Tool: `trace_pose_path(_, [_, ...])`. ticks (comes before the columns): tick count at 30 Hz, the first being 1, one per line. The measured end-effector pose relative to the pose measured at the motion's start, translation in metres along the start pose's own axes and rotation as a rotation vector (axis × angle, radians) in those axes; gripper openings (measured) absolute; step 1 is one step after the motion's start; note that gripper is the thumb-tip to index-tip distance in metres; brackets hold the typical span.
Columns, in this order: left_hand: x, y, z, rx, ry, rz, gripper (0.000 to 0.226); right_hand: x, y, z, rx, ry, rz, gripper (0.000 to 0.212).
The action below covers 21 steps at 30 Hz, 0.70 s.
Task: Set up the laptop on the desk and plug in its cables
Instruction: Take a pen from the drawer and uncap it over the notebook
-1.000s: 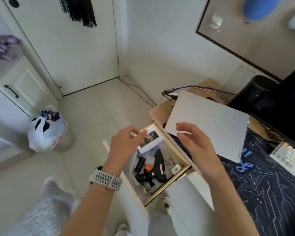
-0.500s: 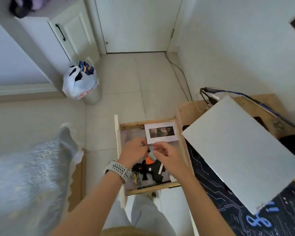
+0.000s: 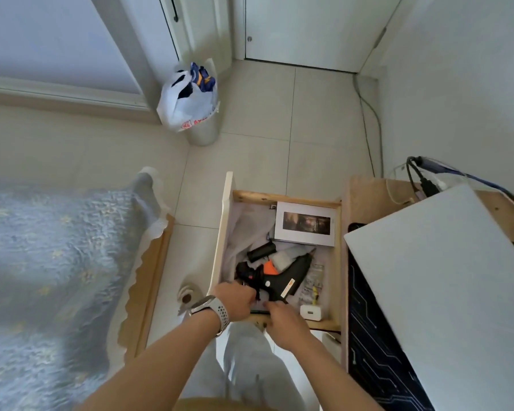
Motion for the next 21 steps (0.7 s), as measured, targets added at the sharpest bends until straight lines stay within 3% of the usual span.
trace_pose_path(16, [-0.003,0.000,-0.009,-0.092,-0.037,0.015,0.025,0.017,0.005,-0.012,0.009,0.103,-0.201,0.023])
trace_pose_path(21, [0.023,-0.008,-0.006,-0.134,-0.094,-0.114,0.025,0.033,0.003,-0.001,0.036,0.184,-0.316,0.028])
Point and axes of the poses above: each hand's wrist, its own y-axis towards the middle knuckle, its own x-axis out of the back of the hand, z = x × y, the point moved 3 cm from there along y, towards the middle knuckle, and after that the axes turned 2 degrees about -x, right-handed, at the moved point
